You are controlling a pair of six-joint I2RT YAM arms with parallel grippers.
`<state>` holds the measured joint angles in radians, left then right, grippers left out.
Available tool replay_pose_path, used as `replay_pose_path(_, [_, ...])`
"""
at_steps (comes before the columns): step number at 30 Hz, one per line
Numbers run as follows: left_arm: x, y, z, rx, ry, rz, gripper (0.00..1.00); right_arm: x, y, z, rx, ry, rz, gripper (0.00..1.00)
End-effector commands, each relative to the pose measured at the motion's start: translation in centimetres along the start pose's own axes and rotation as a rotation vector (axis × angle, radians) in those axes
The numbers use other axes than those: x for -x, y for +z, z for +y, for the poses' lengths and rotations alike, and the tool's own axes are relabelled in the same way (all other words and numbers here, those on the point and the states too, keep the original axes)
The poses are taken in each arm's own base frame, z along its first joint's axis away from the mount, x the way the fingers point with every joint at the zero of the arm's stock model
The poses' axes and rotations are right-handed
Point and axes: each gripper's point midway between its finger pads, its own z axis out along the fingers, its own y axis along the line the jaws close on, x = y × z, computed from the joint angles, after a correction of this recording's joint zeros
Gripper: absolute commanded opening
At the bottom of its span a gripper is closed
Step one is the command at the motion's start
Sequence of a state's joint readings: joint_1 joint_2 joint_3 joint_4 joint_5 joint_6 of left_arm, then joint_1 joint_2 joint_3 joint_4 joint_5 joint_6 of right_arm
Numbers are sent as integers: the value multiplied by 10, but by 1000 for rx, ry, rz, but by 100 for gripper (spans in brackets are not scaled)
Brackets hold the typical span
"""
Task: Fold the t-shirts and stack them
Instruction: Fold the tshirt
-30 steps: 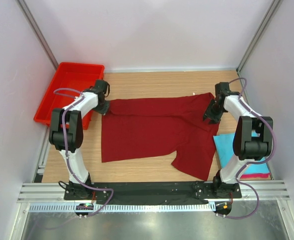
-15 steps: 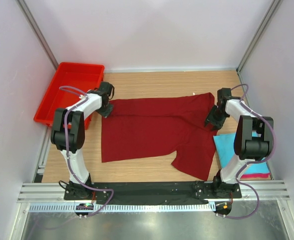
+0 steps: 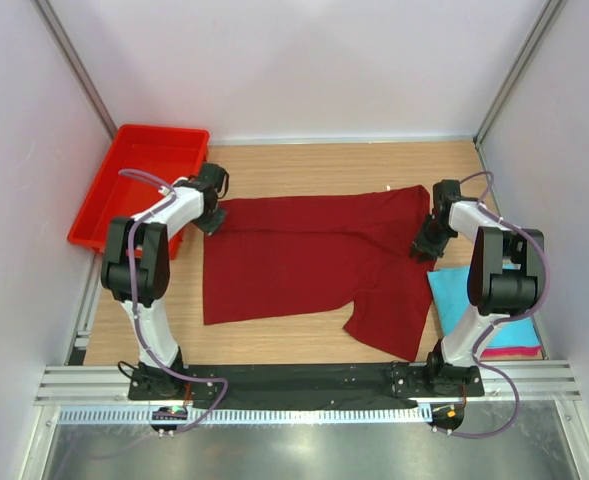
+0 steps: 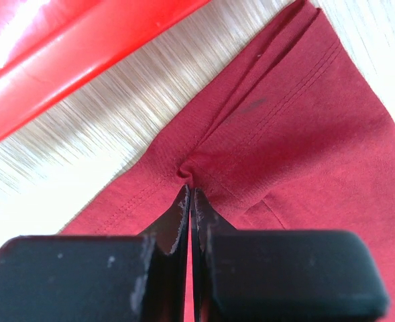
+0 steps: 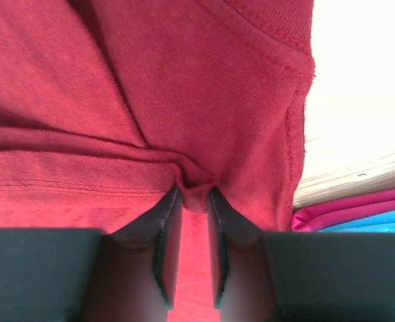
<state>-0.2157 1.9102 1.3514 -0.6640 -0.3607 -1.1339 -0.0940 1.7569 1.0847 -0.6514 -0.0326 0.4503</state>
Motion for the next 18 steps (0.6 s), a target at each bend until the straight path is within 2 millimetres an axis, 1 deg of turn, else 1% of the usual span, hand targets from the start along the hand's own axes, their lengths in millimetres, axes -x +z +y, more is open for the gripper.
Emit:
replay_pose_path(1, [21, -19, -1, -25, 13, -73, 0, 16, -5, 2, 0, -2, -48, 25])
replay_pose_path(2, [21, -20, -1, -25, 17, -73, 0, 16, -5, 3, 3, -4, -48, 25])
replay_pose_path(6, [19, -18, 1, -21, 23, -68, 0, 19, -4, 4, 1, -19, -41, 43])
replay_pose_path(7, [18, -18, 0, -22, 23, -66, 0, 19, -5, 3, -5, -27, -40, 44])
replay_pose_path(13, [20, -18, 0, -24, 36, -68, 0, 30, -13, -1, -36, -45, -75, 43])
replay_pose_path(18, [17, -17, 5, -13, 43, -66, 0, 24, -6, -1, -31, -43, -47, 38])
